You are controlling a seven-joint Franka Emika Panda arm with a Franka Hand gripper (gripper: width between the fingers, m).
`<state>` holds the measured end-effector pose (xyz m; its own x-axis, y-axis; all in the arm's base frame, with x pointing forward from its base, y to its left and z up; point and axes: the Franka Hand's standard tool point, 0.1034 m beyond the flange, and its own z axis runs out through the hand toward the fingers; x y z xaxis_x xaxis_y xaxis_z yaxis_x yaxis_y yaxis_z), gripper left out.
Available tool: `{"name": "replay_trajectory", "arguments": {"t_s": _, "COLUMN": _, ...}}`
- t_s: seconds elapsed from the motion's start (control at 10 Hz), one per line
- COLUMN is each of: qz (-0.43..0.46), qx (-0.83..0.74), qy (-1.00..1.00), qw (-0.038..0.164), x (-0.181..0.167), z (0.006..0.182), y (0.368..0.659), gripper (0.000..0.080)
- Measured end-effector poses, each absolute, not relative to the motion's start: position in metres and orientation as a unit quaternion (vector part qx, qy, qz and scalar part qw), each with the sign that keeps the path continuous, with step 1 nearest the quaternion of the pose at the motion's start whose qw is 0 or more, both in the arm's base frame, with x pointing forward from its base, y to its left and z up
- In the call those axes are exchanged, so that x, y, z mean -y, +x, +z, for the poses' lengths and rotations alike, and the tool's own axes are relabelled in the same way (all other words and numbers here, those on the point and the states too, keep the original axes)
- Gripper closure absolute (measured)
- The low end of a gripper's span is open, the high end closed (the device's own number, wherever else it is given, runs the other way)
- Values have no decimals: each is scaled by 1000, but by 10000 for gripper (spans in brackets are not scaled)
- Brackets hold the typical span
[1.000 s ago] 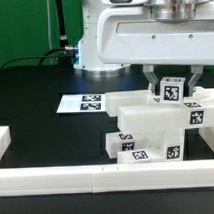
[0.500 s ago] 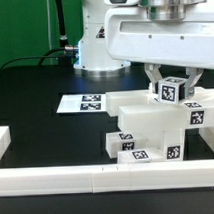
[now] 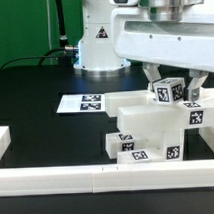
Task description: Assemble chair
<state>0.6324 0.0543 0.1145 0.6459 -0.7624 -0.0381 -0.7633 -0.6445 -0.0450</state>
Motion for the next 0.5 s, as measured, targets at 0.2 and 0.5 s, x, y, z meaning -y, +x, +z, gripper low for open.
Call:
{"name": "replay_trajectory", "arguments": {"t_s": 0.2, "qz": 7, "qx": -391, "qy": -920, "qw": 29, "x": -54, "z": 114, "y": 632, "gripper": 161}}
{"name": "replay_trajectory", "arguments": {"t_s": 0.5, "qz": 3, "qx": -279, "qy": -960, "qw": 27, "x": -53, "z": 114, "y": 632, "gripper": 152}}
